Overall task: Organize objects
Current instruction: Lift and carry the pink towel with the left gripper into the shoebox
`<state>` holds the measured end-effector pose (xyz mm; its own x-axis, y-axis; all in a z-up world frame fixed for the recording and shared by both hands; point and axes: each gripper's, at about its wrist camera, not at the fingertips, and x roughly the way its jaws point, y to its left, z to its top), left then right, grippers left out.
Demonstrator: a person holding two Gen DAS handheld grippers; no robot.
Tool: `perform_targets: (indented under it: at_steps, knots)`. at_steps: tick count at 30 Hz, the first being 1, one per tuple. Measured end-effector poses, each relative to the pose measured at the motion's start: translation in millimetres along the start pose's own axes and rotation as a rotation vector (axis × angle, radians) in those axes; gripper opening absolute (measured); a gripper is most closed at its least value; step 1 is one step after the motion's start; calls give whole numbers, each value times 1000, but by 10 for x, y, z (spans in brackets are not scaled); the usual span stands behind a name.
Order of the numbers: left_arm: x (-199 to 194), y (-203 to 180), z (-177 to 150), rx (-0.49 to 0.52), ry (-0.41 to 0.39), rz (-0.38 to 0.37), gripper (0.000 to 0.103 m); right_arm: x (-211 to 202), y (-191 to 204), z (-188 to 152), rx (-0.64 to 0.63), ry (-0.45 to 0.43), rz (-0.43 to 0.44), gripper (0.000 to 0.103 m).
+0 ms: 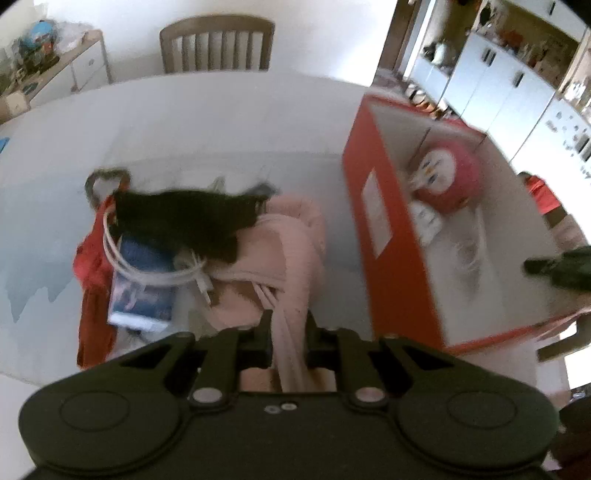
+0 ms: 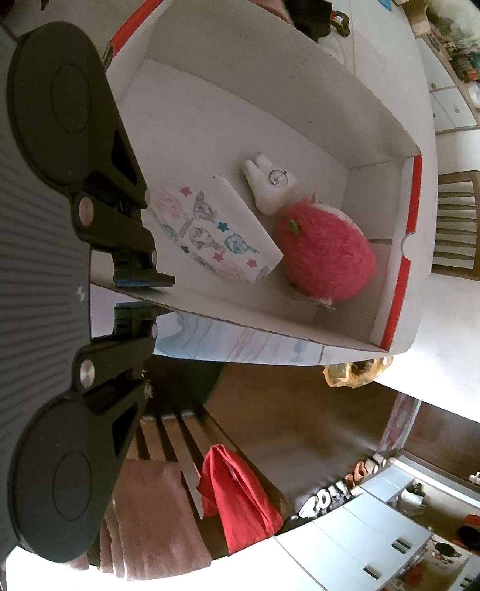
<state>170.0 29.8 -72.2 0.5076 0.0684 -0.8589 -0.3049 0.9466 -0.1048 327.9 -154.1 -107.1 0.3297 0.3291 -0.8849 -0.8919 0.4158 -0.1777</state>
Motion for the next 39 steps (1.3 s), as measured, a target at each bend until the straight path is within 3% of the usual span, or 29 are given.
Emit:
perform_targets:
  at_steps: [13, 26, 39]
  knots:
    - [-417, -175, 534, -41, -141, -133, 10, 22, -44, 5, -39, -7, 50, 7]
    - [-781, -710, 1069, 100, -295, -198, 10, 31, -57, 19, -56, -12, 63, 7]
    - [-742, -1437, 1366, 254, -351, -304, 6, 42, -50, 32, -59, -14, 67, 7]
